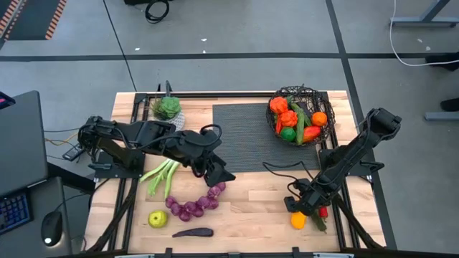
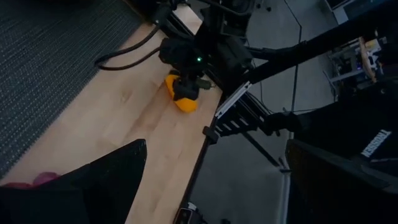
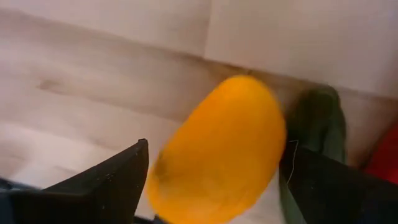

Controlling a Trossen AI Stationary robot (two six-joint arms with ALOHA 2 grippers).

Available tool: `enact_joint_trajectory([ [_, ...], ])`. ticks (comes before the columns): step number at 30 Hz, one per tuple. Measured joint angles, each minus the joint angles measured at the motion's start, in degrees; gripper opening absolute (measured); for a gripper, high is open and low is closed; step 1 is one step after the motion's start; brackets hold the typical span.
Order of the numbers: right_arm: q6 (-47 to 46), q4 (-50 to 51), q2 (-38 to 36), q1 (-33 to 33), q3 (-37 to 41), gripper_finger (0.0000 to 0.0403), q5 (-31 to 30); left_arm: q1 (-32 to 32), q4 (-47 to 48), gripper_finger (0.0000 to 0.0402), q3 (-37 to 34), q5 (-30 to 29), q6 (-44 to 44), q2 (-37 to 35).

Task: Build produce basket
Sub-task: Put the yellow mango into the black basket

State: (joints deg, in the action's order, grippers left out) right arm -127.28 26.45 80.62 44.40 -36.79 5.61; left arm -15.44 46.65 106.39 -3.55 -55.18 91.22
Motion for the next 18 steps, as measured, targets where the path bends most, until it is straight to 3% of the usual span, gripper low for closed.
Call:
enact_joint_trajectory([
  [6,1.27,-1.55,0.00,0.00,2.36,0.0317,0.00,0.02,0.02,0.0391,0.00,-0.04,-1.67,0.00],
  [14,3.78,-5.15,0.00,-0.02,2.73,0.0225,-0.24,-0.24,0.43,0.0391,0.00,0.00,-3.80,0.00],
  [18,6.11,-8.41,-0.06,-0.02,2.70,0.0216,-0.69,-0.22,1.03,0.0391,0.00,-0.02,-4.26,0.00],
])
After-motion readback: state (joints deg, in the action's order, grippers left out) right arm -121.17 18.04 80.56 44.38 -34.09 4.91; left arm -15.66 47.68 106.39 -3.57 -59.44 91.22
